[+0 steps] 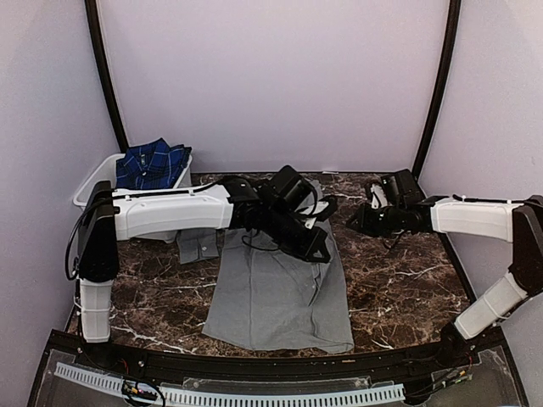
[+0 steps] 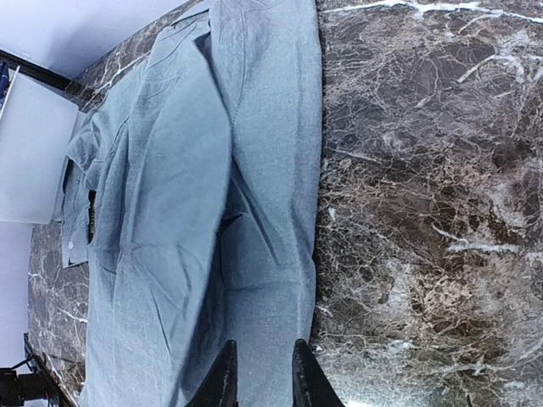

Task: Fold and stack the long sleeve shirts
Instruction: Fold the sleeve at the center of the board, then adjust the 1/3-folded shirt at the center of the board.

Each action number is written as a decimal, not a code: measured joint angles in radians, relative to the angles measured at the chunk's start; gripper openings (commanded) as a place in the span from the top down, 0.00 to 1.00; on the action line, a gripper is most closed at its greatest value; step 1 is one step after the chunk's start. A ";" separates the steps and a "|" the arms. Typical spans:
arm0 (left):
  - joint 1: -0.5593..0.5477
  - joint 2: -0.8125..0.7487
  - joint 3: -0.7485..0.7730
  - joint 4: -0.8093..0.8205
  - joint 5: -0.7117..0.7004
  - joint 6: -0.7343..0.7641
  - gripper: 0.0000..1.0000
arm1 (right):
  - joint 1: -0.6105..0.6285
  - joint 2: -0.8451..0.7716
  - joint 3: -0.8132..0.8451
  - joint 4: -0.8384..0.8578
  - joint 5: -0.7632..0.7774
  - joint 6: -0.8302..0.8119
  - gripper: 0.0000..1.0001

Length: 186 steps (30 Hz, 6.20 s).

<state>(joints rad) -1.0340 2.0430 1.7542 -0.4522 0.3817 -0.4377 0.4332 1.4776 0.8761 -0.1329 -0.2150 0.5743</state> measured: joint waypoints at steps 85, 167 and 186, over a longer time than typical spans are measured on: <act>0.259 0.087 -0.255 0.227 -0.313 -0.304 0.71 | 0.815 0.178 0.105 -0.553 0.575 0.158 1.00; 0.324 0.534 0.392 0.227 -0.330 -0.103 0.71 | 0.404 0.122 -0.294 0.379 0.000 0.260 0.75; 0.366 0.692 0.623 0.434 -0.258 -0.161 0.62 | 0.404 0.103 -0.304 0.354 -0.021 0.260 0.76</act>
<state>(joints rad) -0.6682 2.7354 2.3768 -0.0185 0.1238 -0.5987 0.8368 1.5803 0.5720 0.2214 -0.2359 0.8341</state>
